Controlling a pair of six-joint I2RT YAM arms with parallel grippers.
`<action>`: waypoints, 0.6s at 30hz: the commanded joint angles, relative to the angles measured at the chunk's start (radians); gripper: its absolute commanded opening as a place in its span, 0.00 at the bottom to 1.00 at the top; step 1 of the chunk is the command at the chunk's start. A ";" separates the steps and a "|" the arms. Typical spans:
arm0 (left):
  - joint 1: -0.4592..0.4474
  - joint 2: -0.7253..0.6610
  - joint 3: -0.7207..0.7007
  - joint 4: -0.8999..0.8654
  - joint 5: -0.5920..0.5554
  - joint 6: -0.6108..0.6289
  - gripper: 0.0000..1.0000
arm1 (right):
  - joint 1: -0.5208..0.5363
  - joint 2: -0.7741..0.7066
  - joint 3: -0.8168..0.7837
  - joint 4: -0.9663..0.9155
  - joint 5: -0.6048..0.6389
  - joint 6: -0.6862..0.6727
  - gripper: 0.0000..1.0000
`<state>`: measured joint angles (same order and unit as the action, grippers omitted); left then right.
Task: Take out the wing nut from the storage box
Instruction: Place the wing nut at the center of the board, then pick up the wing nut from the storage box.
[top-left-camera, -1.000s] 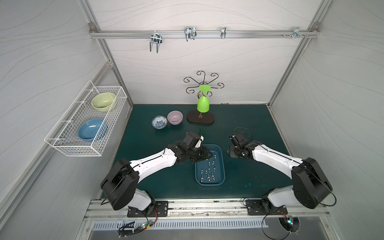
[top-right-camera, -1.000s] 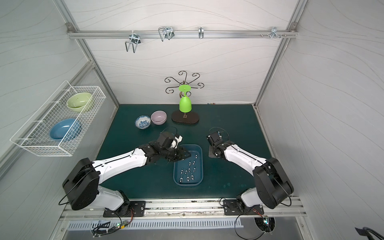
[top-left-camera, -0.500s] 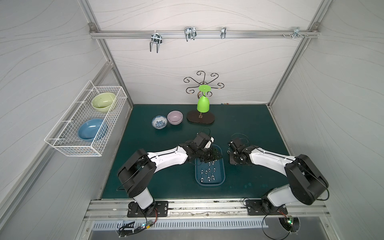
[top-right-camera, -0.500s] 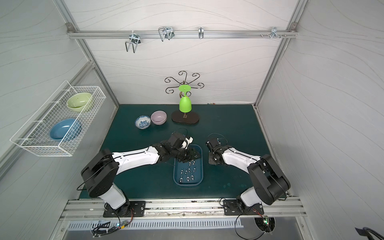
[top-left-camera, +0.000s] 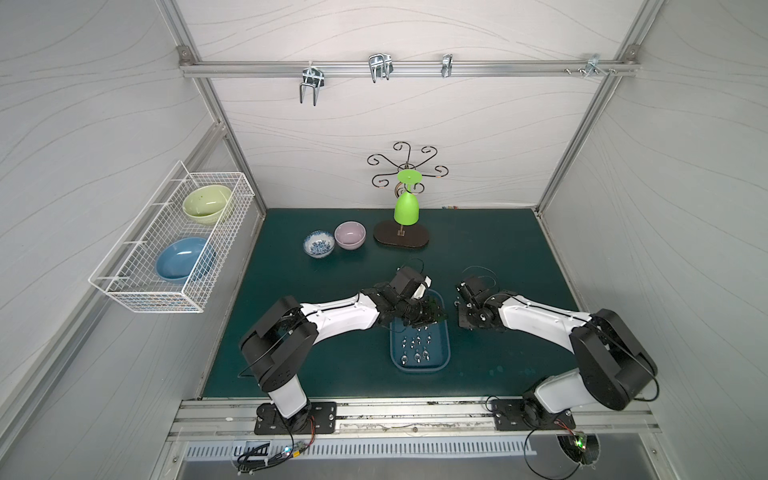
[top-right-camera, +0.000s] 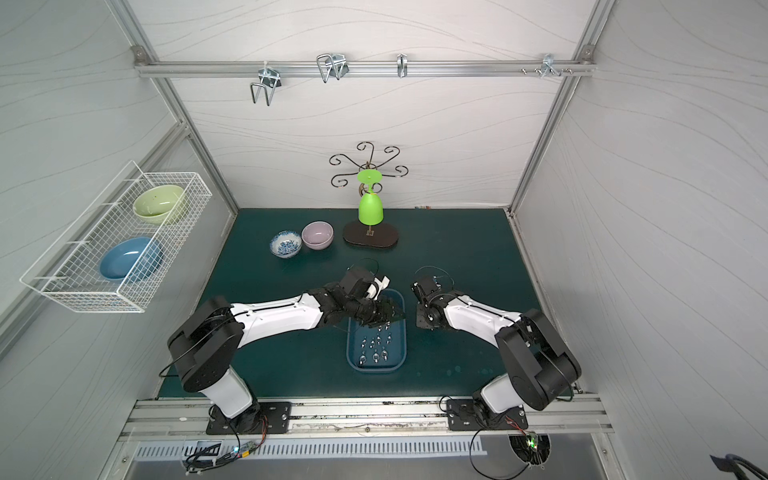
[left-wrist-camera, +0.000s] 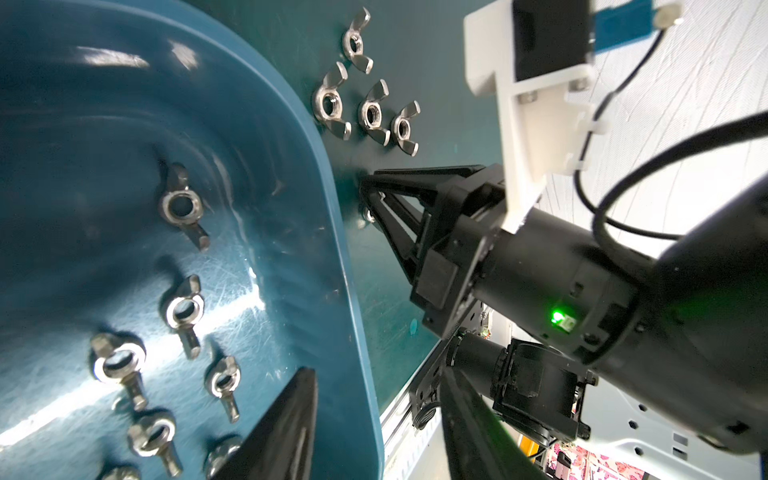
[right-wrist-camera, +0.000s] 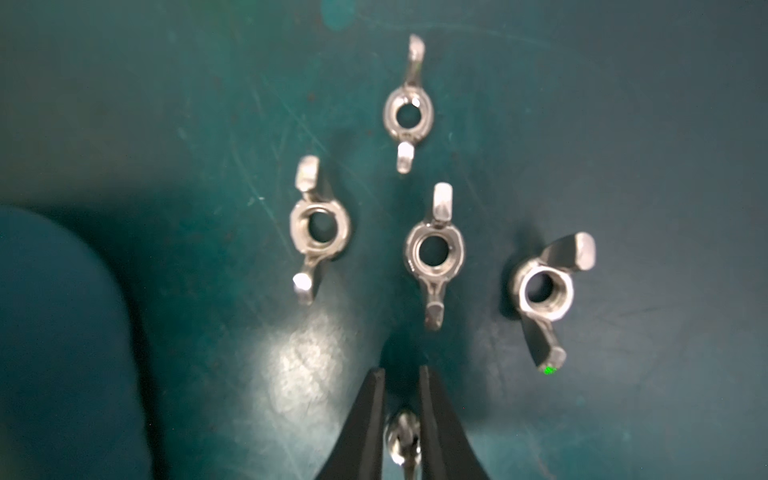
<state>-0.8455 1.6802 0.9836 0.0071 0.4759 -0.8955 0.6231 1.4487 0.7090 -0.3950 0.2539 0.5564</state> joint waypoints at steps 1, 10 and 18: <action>-0.004 -0.028 0.028 0.023 -0.004 -0.011 0.52 | 0.021 -0.056 0.022 -0.043 0.015 -0.008 0.22; 0.108 -0.184 -0.063 -0.077 -0.085 0.019 0.52 | 0.232 -0.086 0.144 -0.102 0.082 0.007 0.27; 0.333 -0.381 -0.279 -0.114 -0.076 0.006 0.52 | 0.387 0.129 0.313 -0.077 0.055 0.018 0.30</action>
<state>-0.5400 1.3422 0.7334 -0.0826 0.4030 -0.8986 0.9920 1.5127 0.9852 -0.4561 0.3122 0.5594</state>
